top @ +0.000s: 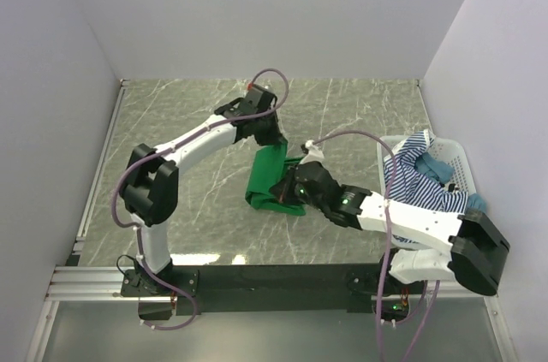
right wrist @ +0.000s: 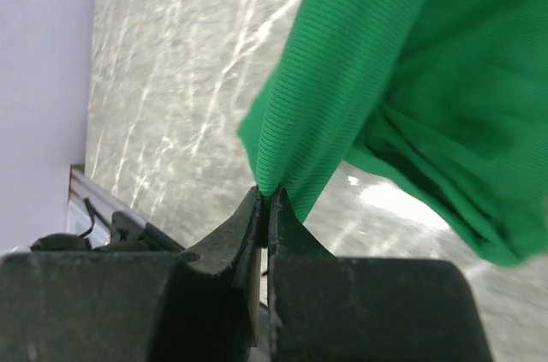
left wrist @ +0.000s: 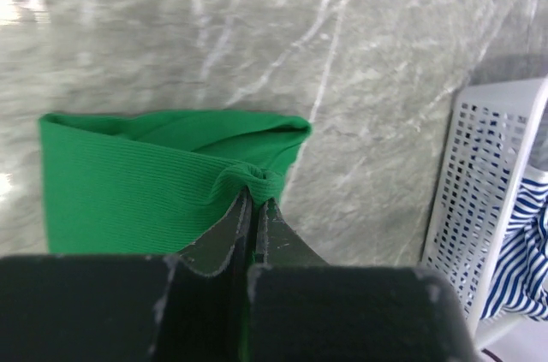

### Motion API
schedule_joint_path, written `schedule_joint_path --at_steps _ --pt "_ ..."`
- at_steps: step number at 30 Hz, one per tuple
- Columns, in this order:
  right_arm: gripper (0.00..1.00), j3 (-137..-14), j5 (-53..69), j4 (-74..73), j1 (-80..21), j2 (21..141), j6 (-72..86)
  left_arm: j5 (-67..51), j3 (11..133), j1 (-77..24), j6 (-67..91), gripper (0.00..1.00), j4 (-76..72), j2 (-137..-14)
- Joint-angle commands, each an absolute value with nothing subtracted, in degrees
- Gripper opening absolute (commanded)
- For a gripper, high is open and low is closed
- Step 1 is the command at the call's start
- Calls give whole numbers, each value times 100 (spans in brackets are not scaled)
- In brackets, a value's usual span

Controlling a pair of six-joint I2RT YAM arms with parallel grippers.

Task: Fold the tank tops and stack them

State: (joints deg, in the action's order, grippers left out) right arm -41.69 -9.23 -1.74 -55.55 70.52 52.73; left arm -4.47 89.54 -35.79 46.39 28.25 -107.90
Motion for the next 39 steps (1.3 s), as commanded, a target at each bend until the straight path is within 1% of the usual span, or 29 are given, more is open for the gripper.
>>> schedule_joint_path --at_steps 1,14,20,21,22,23,24,25,26,28,29,32,33,36,37,39 --pt "0 -3842 -1045 -343 -5511 6645 5580 -439 9413 -3682 4799 1 2294 -11003" --pt "0 -2656 -1459 -852 -5467 5494 6091 -562 9993 -4227 4957 1 2118 -11759" --pt "0 -2198 -1415 -826 -5475 5186 6328 -685 9932 -4333 4983 1 1934 -11979" --pt "1 -2162 -1415 -826 -5476 5168 6380 -738 9914 -4324 4975 3 1838 -12032" --pt "5 -2119 -1415 -826 -5476 5151 6407 -843 9897 -4333 4931 6 1785 -12058" --pt "11 -2040 -1432 -844 -5467 5098 6433 -879 9914 -4342 4905 13 1758 -12085" --pt "18 -2013 -1450 -870 -5475 5080 6486 -914 9923 -4342 4852 20 1697 -12120" --pt "33 -1987 -1485 -940 -5476 5054 6521 -992 9888 -4342 4825 36 1627 -12111" --pt "40 -1995 -1511 -1001 -5467 4984 6530 -1028 9862 -4342 4782 41 1530 -12077" --pt "50 -2082 -1590 -1212 -5476 4887 6565 -1072 9853 -4342 4650 50 1310 -11901" --pt "51 -2127 -1678 -1465 -5467 4748 6574 -1064 9887 -4333 4589 54 1283 -11735" --pt "52 -2390 -1923 -2115 -5476 4309 6566 -740 10037 -4263 4351 58 1494 -11253" --pt "52 -2469 -1986 -2275 -5476 4202 6548 -616 10002 -4219 4333 57 1564 -11093" --pt "48 -2777 -2074 -2461 -5458 3982 6373 -264 9608 -3947 4604 48 2064 -10531" --pt "44 -2934 -2031 -2304 -5458 4086 6302 -342 9110 -3807 4684 40 2022 -10390" --pt "43 -3110 -1856 -2058 -5441 4384 6048 -518 8546 -3701 4903 25 1943 -9994"
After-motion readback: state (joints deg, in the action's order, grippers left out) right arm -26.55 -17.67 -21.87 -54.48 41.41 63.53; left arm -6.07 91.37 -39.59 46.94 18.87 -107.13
